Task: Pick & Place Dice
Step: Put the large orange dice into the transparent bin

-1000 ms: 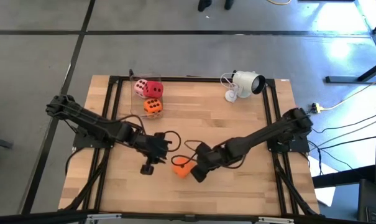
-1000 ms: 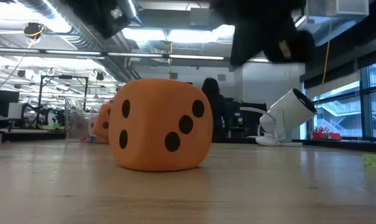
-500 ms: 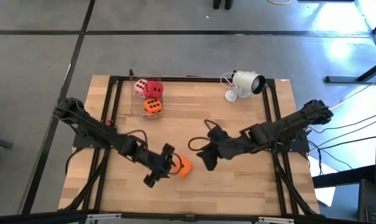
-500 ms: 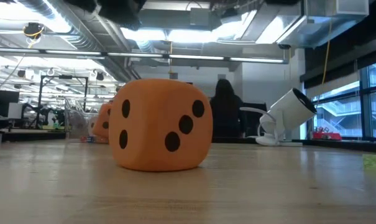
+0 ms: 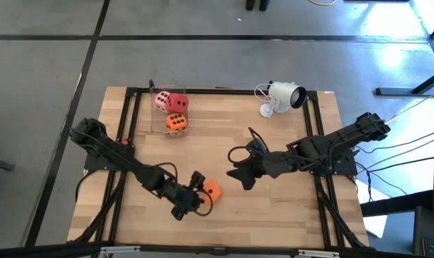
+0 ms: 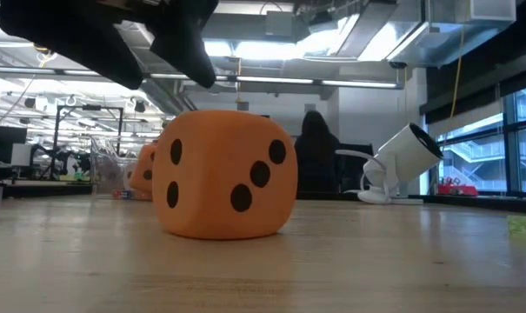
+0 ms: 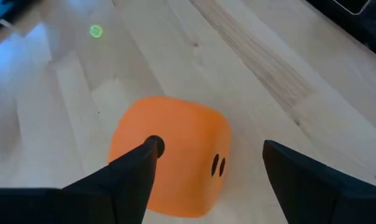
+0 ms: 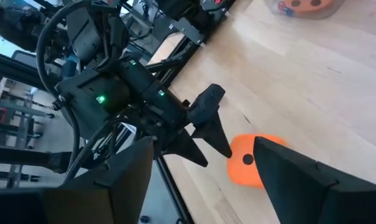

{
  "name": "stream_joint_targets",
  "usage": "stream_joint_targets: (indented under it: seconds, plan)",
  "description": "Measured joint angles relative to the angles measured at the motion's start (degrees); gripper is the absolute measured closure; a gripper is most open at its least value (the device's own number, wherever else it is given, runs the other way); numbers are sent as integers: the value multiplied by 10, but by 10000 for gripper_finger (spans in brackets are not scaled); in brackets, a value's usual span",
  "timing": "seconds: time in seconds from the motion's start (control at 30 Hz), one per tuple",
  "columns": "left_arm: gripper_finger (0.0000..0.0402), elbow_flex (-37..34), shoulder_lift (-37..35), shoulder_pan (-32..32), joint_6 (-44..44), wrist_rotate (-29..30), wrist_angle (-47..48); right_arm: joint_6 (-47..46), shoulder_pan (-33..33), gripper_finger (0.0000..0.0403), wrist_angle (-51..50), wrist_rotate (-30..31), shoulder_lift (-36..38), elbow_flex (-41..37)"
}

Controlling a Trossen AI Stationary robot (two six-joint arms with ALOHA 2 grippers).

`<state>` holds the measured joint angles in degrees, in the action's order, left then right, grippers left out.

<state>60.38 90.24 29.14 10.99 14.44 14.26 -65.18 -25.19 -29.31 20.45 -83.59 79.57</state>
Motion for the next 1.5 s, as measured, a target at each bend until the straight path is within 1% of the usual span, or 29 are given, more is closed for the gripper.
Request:
stream_joint_targets:
  seconds: [0.13, 0.27, 0.53, 0.7, 0.8, 0.9, 1.03, 1.17, 1.27, 1.37, 1.43, 1.5]
  plan:
    - [111, 0, 0, -2, 16, 11, 0, -4, 0, 127, -1, 1, 0, 0]
    - [111, 0, 0, -2, 64, 59, 0, -15, -1, 129, -1, -3, 0, 0]
    - [111, 0, 44, -2, 76, 41, -19, -31, -13, 129, -8, -4, 0, 0]
    - [111, 0, 76, -4, 85, 95, -61, -38, -23, 129, -14, -3, 0, 0]
    - [111, 1, 101, -4, 110, 137, -76, -46, -28, 129, -20, -4, 0, 0]
    - [111, 4, 132, -4, 120, 156, -82, -50, -32, 129, -22, -5, 0, 0]
    - [111, 3, 164, 4, 100, 193, -80, -63, -39, 129, -22, -5, 0, 0]
    - [114, 2, 178, 5, 92, 198, -91, -64, -46, 129, -22, -5, 0, 0]
    - [125, 2, 185, 0, 79, 199, -100, -69, -47, 129, -22, -5, 0, 0]
    - [152, 2, 185, -6, 63, 189, -100, -76, -47, 129, -21, -5, 0, 0]
    - [182, 2, 185, -11, 47, 181, -100, -79, -47, 129, -21, -5, 0, 0]
    - [227, 2, 186, -16, 34, 167, -99, -79, -47, 129, -21, -5, 0, 0]
